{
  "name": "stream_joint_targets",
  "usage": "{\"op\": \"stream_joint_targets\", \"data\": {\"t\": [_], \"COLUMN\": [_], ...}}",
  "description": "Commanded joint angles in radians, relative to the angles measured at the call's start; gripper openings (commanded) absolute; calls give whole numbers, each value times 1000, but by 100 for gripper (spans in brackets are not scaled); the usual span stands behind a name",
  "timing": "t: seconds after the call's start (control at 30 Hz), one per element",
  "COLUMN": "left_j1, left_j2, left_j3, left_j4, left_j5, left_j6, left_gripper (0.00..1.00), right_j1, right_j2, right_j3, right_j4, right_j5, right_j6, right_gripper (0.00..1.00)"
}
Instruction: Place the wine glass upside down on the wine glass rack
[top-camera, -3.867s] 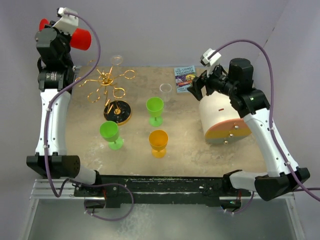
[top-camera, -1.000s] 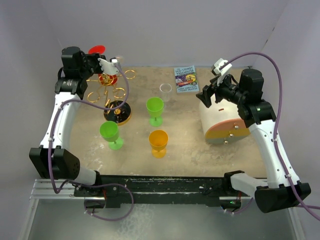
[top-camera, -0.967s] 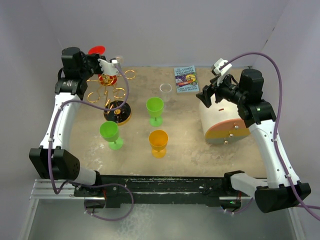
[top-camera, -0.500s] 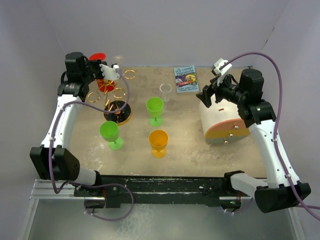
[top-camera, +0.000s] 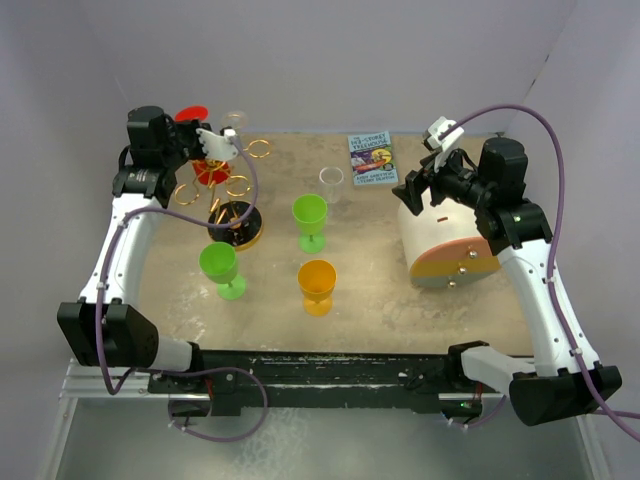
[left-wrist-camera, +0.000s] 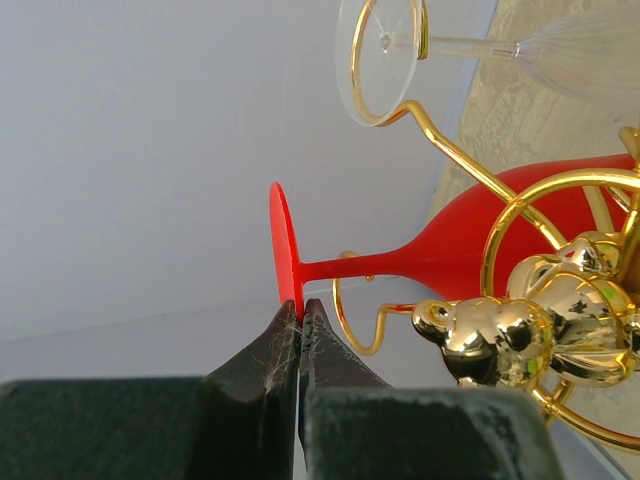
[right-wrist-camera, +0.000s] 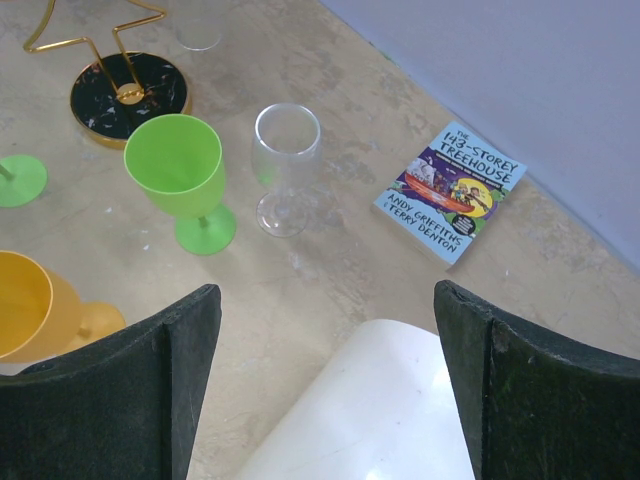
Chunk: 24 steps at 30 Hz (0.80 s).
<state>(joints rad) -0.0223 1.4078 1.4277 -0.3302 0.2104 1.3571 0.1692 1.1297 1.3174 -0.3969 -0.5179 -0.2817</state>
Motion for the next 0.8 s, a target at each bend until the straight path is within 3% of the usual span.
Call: {"op": "stream_joint_targets", "data": {"t": [0.0,0.47,0.77], "left_j1": [-4,-4,-2], "left_j2": [-36,-73,-31], "left_j3": [7,-24,1], "left_j4": [29,20,17], "left_j5": [4,47,-33], "left_j6": [-47,-112,-164], "left_gripper": [0,0,0], "right_j1": [-4,-4,-4], "right_j2": [-13,-8,-10], "right_j3": [-3,-1,-1], "right_j4": [35,27,27], "right_j5": [-18,-22,-22], "right_j6": [-14,-18,-20], "right_gripper": [89,89,89]}}
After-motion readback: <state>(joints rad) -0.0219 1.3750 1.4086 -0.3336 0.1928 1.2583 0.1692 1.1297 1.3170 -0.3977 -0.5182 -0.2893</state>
